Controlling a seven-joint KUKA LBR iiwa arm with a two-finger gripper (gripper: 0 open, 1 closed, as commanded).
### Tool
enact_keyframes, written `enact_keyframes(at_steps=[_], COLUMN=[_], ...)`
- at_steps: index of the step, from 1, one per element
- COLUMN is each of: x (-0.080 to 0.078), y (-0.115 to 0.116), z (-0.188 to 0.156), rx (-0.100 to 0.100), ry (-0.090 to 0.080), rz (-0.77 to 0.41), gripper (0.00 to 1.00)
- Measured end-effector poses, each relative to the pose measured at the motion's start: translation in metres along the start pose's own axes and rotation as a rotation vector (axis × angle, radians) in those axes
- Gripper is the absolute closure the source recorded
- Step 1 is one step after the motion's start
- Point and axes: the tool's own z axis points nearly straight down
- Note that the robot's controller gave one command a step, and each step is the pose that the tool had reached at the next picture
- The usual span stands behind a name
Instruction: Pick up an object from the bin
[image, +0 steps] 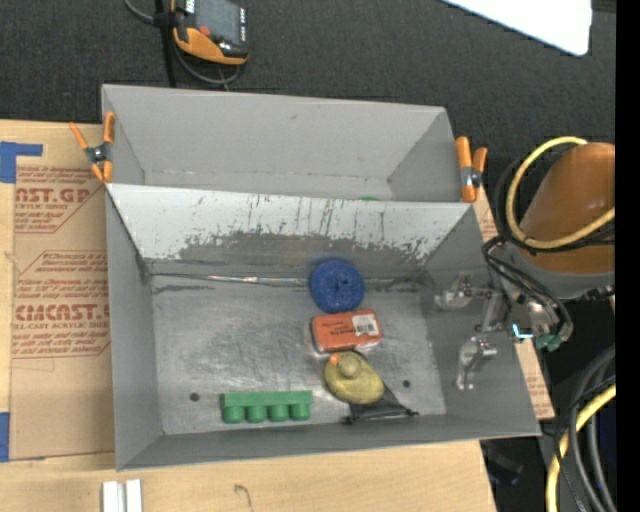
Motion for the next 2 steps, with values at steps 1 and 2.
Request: enact_keyframes(at_steps=[1,2], x=[-0.002,-0.006], y=[0.0,0.018], z=[-0.004,0.031], rx=[0.001,0.004], ry=[-0.008,-0.015], rz=[-0.001,-0.056], gripper=[0.0,0.0])
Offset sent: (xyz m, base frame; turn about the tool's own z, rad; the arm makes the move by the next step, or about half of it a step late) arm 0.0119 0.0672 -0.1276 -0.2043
